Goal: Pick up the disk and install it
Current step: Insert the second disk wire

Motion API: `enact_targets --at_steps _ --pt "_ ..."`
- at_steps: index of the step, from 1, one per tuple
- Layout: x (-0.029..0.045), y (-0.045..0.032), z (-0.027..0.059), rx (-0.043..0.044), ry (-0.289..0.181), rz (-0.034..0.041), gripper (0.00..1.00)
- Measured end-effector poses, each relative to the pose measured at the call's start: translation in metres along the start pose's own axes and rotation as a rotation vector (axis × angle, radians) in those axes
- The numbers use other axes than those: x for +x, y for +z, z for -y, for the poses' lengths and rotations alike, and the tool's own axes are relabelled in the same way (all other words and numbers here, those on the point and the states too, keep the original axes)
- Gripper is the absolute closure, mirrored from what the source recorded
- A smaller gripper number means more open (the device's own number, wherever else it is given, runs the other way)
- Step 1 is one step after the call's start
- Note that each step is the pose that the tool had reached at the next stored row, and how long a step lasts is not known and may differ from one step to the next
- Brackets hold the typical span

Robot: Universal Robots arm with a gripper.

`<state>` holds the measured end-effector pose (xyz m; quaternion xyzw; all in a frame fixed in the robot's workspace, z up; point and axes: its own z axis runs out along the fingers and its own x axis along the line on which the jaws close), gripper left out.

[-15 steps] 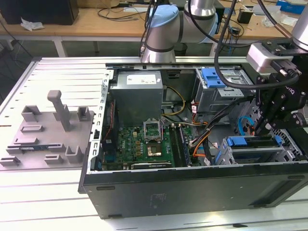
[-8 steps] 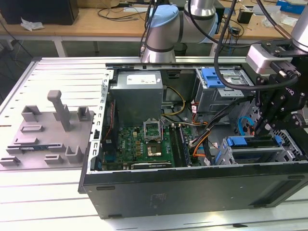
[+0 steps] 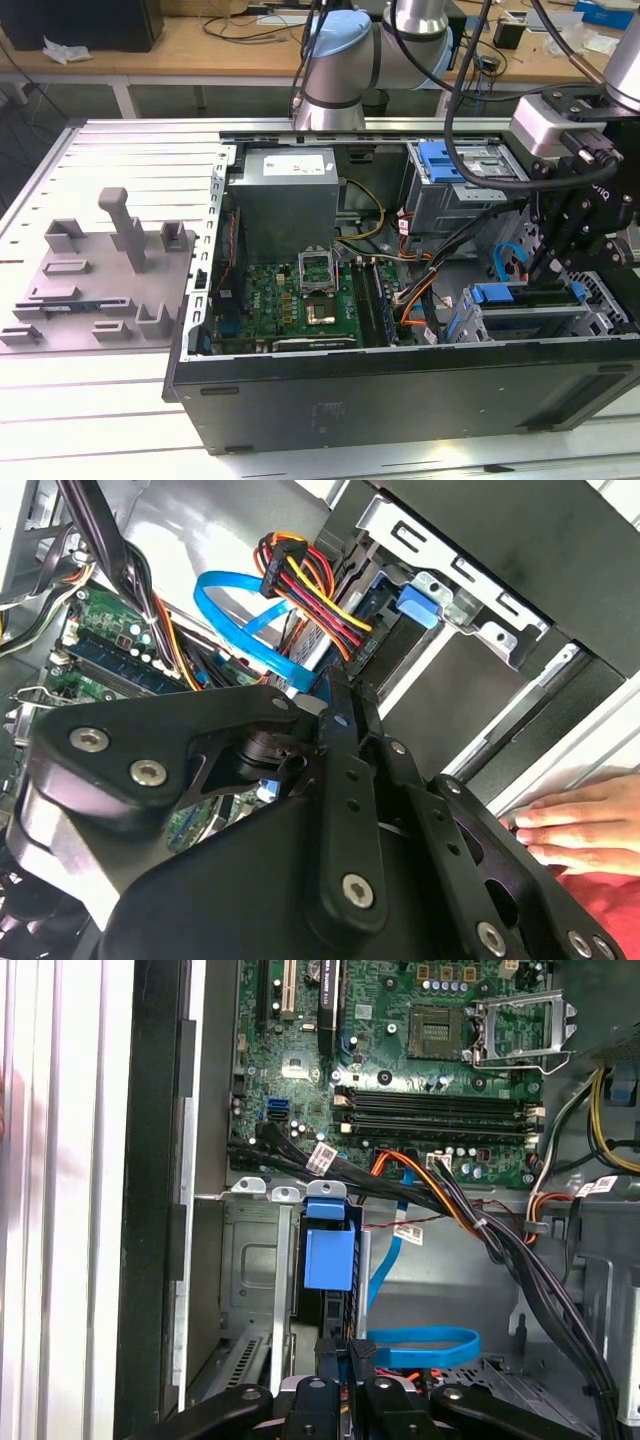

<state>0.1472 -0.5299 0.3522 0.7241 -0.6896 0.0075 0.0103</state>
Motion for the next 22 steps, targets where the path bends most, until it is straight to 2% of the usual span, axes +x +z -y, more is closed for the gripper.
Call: enact_targets --at_steps 22 --pt "-0.0002 0.009 0.0009 0.0 0.0 -0.0001 0.84"
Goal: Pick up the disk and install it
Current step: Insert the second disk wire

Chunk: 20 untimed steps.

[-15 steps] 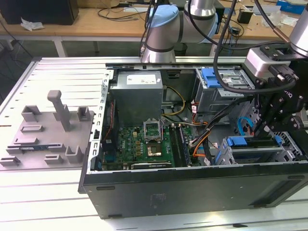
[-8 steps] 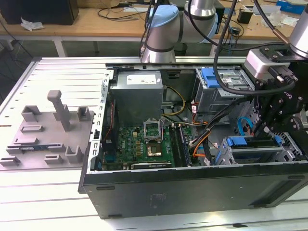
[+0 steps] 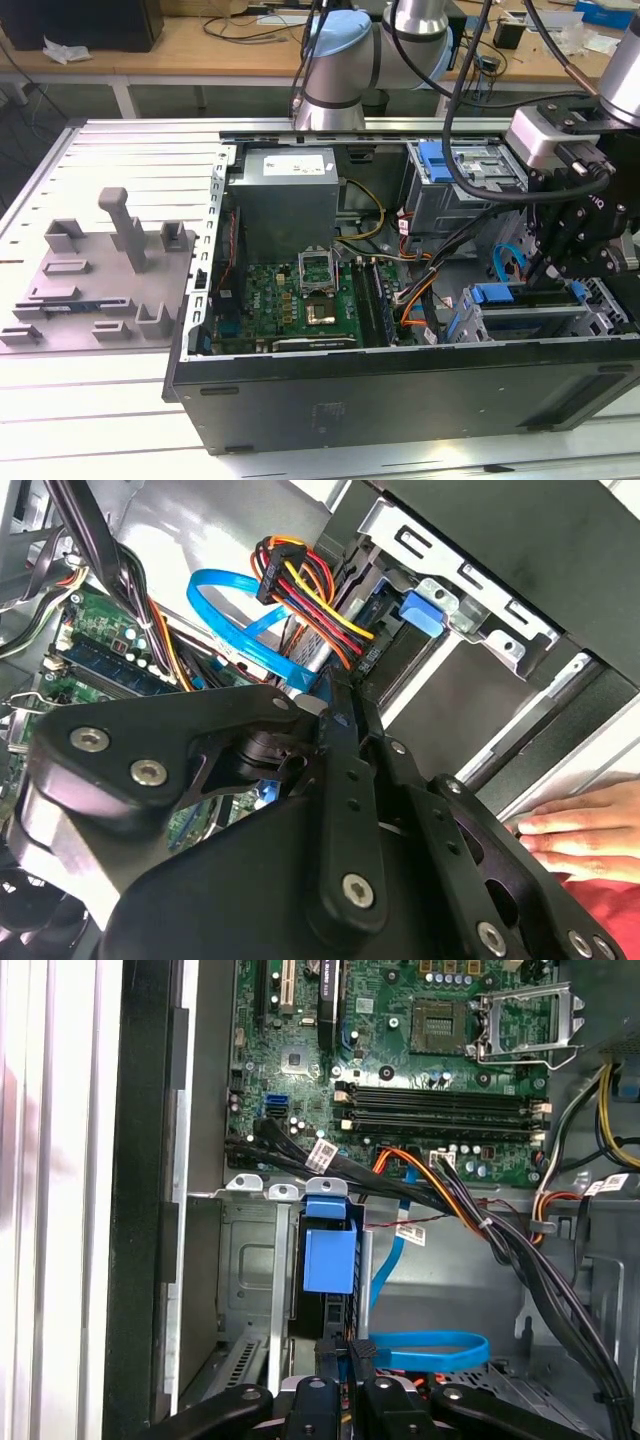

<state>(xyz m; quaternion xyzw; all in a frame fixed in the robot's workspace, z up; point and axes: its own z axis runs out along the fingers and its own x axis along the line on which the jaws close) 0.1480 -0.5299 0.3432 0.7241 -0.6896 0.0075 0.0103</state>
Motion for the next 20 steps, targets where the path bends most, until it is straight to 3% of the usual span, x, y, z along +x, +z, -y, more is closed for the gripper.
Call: enact_targets --at_steps 14,16,17,20 --pt "0.0 0.0034 0.0 0.0001 0.0 0.0007 0.83" --pt "0.0001 0.0018 0.0 0.0001 0.0 0.0003 0.77" --pt "0.0001 -0.0004 0.0 0.0001 0.0 0.0001 0.64" --pt "0.0003 -0.0074 -0.0001 0.0006 0.0 0.0002 0.64"
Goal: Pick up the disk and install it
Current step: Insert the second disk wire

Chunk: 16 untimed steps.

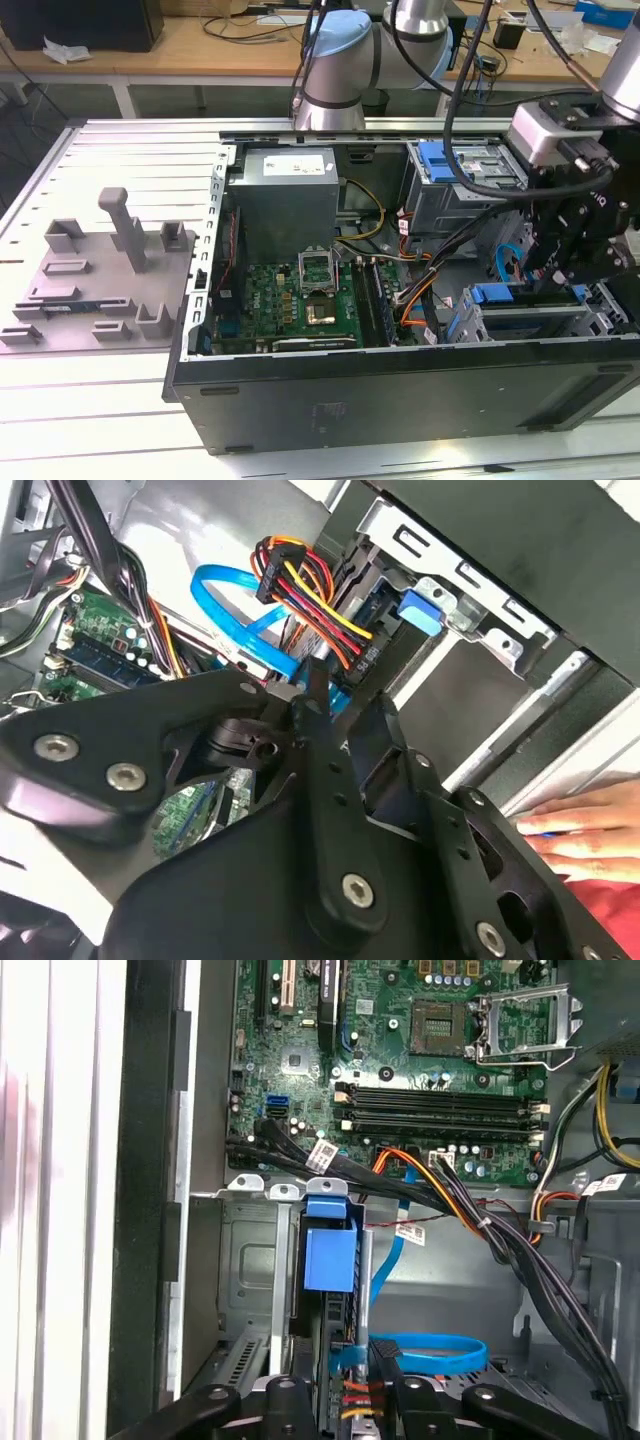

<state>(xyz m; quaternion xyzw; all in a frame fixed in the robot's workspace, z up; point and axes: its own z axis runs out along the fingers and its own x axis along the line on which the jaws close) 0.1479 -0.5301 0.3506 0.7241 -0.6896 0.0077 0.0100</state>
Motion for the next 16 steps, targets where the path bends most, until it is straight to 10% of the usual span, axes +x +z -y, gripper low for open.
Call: enact_targets --at_steps 6,11,16 --pt "0.0004 -0.0204 -0.0031 0.0126 0.0 -0.0007 0.66" --pt "0.0005 -0.0356 -0.0079 0.0311 0.001 -0.0018 0.89" --pt "0.0005 -0.0358 -0.0084 0.0336 0.001 -0.0017 0.89"
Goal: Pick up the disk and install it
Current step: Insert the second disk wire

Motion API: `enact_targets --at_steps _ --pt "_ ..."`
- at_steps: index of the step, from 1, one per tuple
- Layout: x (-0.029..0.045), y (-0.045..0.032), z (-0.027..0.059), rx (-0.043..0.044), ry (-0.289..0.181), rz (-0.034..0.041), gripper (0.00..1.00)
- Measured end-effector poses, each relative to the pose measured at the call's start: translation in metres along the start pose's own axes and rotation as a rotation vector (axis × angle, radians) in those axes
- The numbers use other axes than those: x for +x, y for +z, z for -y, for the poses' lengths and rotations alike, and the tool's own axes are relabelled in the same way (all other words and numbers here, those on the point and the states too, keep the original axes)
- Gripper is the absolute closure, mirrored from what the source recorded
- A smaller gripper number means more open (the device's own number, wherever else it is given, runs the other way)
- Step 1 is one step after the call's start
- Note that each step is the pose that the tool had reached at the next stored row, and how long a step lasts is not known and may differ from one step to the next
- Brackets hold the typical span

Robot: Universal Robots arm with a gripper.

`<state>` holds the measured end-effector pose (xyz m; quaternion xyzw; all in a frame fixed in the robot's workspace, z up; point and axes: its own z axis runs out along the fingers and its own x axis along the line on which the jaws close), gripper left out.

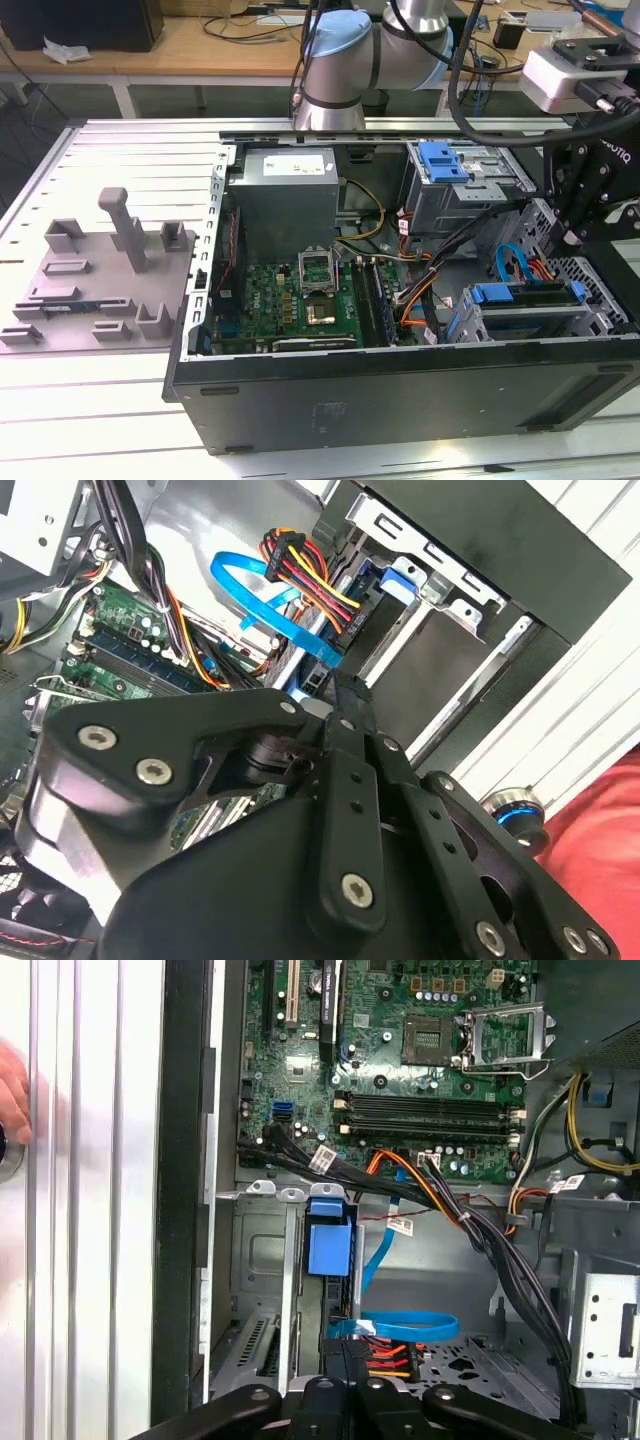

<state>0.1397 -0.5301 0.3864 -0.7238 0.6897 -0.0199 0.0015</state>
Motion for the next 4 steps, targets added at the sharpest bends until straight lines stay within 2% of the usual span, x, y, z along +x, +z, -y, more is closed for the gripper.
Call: enact_targets --at_steps 4 --pt "0.0 0.0 0.0 0.0002 0.0 0.0 0.89"
